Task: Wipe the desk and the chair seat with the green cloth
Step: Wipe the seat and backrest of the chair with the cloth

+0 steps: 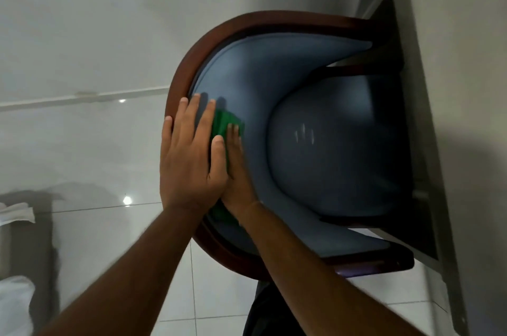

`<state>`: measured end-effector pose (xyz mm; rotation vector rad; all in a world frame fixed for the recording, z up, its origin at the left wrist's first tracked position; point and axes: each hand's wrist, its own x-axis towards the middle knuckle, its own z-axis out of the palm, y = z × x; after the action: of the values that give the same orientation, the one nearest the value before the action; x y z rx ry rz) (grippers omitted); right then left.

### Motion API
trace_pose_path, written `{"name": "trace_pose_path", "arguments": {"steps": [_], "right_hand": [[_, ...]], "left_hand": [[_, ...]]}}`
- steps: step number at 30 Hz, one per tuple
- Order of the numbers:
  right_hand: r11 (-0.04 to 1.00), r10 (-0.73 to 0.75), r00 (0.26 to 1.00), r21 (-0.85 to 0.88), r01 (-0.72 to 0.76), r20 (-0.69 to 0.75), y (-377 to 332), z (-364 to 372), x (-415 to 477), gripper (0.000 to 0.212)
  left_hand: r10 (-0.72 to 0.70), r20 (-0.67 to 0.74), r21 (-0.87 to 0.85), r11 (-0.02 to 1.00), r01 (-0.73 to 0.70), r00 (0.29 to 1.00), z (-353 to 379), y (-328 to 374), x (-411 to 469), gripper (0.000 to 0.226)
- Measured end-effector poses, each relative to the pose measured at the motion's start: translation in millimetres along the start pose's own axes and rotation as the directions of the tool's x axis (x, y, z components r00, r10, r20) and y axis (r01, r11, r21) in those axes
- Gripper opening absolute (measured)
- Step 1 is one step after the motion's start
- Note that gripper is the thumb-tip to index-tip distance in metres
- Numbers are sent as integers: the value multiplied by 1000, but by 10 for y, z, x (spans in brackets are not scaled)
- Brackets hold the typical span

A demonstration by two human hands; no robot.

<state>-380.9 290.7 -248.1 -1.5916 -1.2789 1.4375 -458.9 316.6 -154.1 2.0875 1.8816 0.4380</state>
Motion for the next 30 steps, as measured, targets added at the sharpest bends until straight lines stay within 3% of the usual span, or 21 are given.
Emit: {"name": "trace_pose_path", "arguments": {"steps": [2, 7, 10, 13, 16, 20, 22, 25, 28, 30], "right_hand": [[998, -5, 997, 65, 10, -76, -53, -44, 393, 76], [972, 162, 941, 214, -100, -296, -96, -138, 1025, 69], [962, 184, 947, 247, -119, -264, -54, -173, 925, 68], [940, 249, 965, 259, -221, -79, 46, -211, 521, 66], [937, 288, 940, 151, -316, 181, 285, -397, -104, 64], [895, 438, 817, -264, -359, 376, 746, -1017, -816, 58], [849, 487, 792, -413, -329, 370, 886, -1288, -1019, 57], [818, 465, 827, -510, -266, 315, 874, -1352, -1113, 57], [823, 421, 879, -502, -267, 223, 737, -1102, -1018, 58], [869, 388, 913, -381, -315, 128, 552, -814, -894, 56]], "left_hand": [[2, 19, 36, 999, -3, 1000, 20, 0, 2, 68], [34, 14, 96, 995, -36, 999, 80, -35, -29, 71], [46, 16, 115, 992, -47, 999, 99, -57, -29, 73], [40, 22, 133, 990, -43, 999, 85, -47, -28, 74], [40, 25, 153, 987, -43, 999, 84, -42, -29, 74], [38, 32, 170, 985, -43, 999, 88, -31, -32, 74], [39, 34, 172, 984, -44, 999, 93, -33, -38, 73], [46, 30, 176, 983, -51, 999, 95, -53, -40, 72], [45, 33, 171, 984, -50, 998, 109, -56, -36, 71], [39, 41, 164, 985, -45, 998, 94, -46, -35, 71]]}}
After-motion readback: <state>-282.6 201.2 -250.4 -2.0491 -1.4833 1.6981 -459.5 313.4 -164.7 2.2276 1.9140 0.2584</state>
